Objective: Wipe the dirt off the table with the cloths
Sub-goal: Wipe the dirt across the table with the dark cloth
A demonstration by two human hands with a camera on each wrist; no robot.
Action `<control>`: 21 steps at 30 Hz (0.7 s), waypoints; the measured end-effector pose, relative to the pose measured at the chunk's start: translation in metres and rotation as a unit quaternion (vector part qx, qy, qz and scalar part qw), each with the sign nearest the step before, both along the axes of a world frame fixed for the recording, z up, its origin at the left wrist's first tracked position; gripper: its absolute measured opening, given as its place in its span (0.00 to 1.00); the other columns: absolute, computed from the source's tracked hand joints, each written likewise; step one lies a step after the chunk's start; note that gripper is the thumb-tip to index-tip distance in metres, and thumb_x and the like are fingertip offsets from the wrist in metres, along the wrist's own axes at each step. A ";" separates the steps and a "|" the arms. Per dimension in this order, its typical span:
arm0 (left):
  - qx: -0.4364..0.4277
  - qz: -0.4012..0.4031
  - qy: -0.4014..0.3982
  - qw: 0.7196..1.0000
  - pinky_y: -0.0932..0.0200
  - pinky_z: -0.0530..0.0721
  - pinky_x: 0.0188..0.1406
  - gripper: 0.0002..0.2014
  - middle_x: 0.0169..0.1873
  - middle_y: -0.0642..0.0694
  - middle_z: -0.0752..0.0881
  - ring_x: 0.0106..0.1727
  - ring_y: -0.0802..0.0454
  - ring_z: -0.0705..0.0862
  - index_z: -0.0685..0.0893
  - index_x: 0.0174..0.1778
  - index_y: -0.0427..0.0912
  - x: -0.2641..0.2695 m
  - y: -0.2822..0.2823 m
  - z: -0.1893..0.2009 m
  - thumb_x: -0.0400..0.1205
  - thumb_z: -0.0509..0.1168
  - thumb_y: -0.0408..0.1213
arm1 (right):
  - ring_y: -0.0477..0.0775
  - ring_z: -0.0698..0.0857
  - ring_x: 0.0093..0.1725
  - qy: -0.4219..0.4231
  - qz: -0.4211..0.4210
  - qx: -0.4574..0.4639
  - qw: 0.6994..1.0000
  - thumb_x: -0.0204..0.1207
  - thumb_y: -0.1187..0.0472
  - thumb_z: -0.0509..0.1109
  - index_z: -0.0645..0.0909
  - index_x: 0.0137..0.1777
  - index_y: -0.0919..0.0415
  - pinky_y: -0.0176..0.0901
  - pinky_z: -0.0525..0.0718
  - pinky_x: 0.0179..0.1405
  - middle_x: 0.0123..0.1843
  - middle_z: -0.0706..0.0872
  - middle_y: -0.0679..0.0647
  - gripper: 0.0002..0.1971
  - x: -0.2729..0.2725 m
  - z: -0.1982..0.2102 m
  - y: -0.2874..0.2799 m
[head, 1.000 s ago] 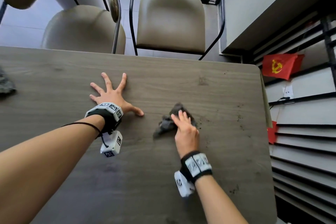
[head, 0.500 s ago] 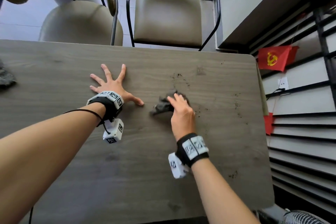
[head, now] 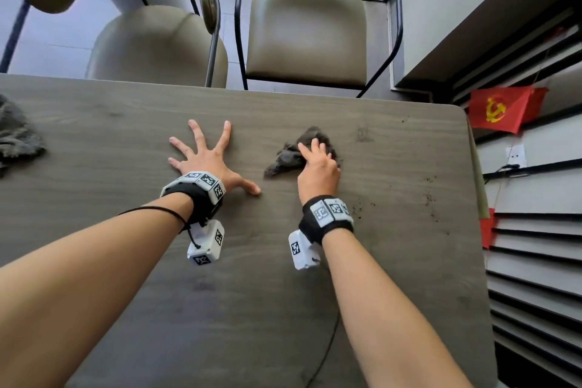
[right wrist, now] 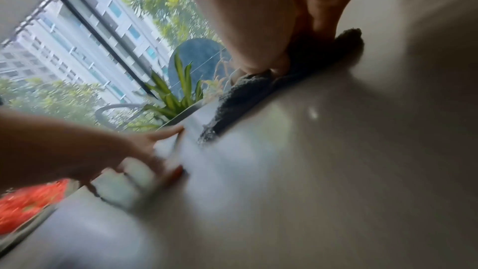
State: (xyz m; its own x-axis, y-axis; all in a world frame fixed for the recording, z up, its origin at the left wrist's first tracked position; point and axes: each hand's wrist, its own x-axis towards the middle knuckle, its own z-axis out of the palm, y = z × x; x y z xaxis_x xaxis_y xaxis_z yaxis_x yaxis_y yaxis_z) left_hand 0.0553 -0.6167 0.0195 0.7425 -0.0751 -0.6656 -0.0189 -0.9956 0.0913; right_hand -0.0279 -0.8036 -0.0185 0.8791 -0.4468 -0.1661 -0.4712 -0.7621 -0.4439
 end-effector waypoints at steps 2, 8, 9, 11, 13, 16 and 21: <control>0.001 0.000 0.004 1.000 0.16 0.55 0.77 0.80 0.82 0.41 0.20 0.82 0.17 0.34 0.26 0.78 0.78 0.001 0.000 0.000 0.39 0.77 0.79 | 0.63 0.77 0.69 0.015 0.007 -0.030 0.999 0.78 0.73 0.58 0.79 0.73 0.49 0.51 0.75 0.65 0.76 0.75 0.58 0.27 0.044 0.001 -0.017; -0.003 0.005 -0.001 1.000 0.16 0.54 0.77 0.81 0.81 0.42 0.19 0.82 0.17 0.33 0.26 0.78 0.78 0.002 0.001 -0.001 0.39 0.78 0.79 | 0.62 0.85 0.59 -0.078 0.031 0.001 0.996 0.75 0.75 0.60 0.86 0.64 0.50 0.49 0.83 0.60 0.61 0.88 0.55 0.26 0.083 0.009 -0.049; -0.004 0.005 -0.001 1.000 0.16 0.54 0.77 0.81 0.81 0.42 0.19 0.82 0.17 0.32 0.26 0.78 0.78 0.001 0.002 -0.001 0.39 0.78 0.79 | 0.62 0.85 0.60 -0.105 0.040 -0.006 0.994 0.74 0.76 0.59 0.86 0.64 0.51 0.49 0.83 0.60 0.62 0.87 0.54 0.27 0.073 0.013 -0.048; -0.008 0.007 0.001 1.000 0.16 0.54 0.77 0.81 0.81 0.42 0.19 0.82 0.17 0.32 0.26 0.78 0.78 0.000 0.001 -0.001 0.39 0.78 0.78 | 0.60 0.83 0.64 -0.131 0.058 -0.020 0.990 0.73 0.78 0.60 0.86 0.64 0.53 0.48 0.81 0.62 0.66 0.86 0.55 0.27 0.041 0.017 -0.037; -0.011 0.006 0.000 1.000 0.15 0.54 0.77 0.81 0.81 0.41 0.19 0.82 0.17 0.32 0.26 0.78 0.78 0.001 0.001 0.000 0.39 0.78 0.79 | 0.59 0.81 0.69 -0.119 0.062 -0.007 0.991 0.72 0.80 0.61 0.86 0.65 0.54 0.49 0.79 0.67 0.68 0.84 0.57 0.28 -0.001 0.015 -0.021; -0.009 0.004 0.000 1.000 0.15 0.55 0.76 0.81 0.81 0.41 0.19 0.82 0.16 0.33 0.26 0.78 0.77 0.000 0.001 0.001 0.40 0.77 0.79 | 0.58 0.76 0.75 -0.050 0.060 0.023 0.997 0.72 0.80 0.61 0.84 0.67 0.53 0.49 0.70 0.76 0.74 0.79 0.56 0.30 -0.063 0.001 -0.010; -0.007 0.005 0.002 1.000 0.16 0.56 0.77 0.81 0.81 0.41 0.19 0.82 0.17 0.33 0.25 0.78 0.77 0.002 -0.001 0.003 0.39 0.76 0.80 | 0.54 0.74 0.77 -0.003 0.072 0.027 0.997 0.74 0.76 0.63 0.83 0.68 0.48 0.50 0.78 0.70 0.77 0.76 0.52 0.28 -0.077 -0.004 -0.033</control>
